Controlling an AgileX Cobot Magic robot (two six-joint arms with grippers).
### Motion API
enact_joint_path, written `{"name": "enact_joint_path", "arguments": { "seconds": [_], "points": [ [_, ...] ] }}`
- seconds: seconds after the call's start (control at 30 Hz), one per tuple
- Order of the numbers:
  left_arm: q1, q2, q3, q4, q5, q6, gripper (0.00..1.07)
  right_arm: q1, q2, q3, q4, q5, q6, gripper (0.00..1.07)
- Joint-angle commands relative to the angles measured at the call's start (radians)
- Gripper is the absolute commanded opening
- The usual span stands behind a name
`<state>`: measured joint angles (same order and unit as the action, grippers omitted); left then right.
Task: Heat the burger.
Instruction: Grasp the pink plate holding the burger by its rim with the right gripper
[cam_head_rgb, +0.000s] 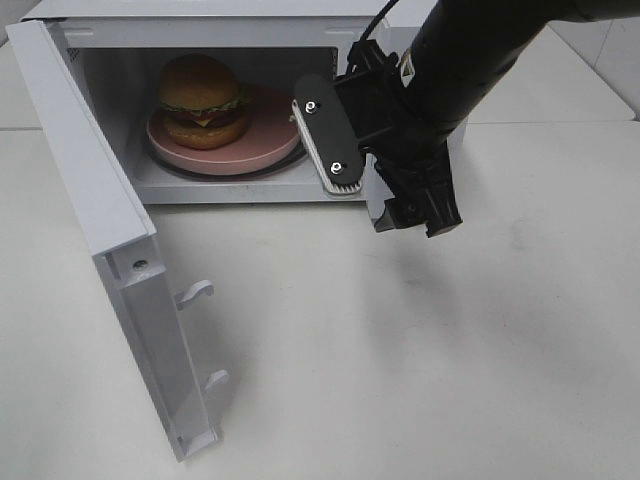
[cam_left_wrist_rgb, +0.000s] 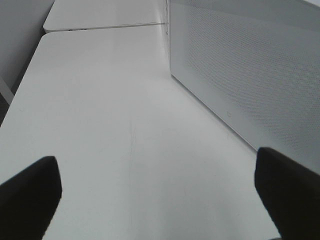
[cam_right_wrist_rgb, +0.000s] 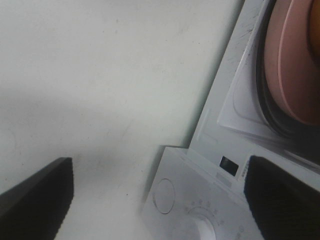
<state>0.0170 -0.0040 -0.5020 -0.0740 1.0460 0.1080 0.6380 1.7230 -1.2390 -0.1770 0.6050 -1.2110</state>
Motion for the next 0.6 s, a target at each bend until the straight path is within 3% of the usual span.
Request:
{"name": "enact_joint_path", "arguments": {
  "seconds": [0.03, 0.6],
  "points": [
    [0.002, -0.022, 0.002, -0.007, -0.008, -0.001, 1.04, 0.016, 0.042, -0.045, 0.002, 0.0, 0.009, 0.88],
    [0.002, -0.022, 0.002, -0.007, -0.008, -0.001, 1.04, 0.028, 0.207, -0.229, 0.006, -0.028, 0.043, 0.87]
  ]
}}
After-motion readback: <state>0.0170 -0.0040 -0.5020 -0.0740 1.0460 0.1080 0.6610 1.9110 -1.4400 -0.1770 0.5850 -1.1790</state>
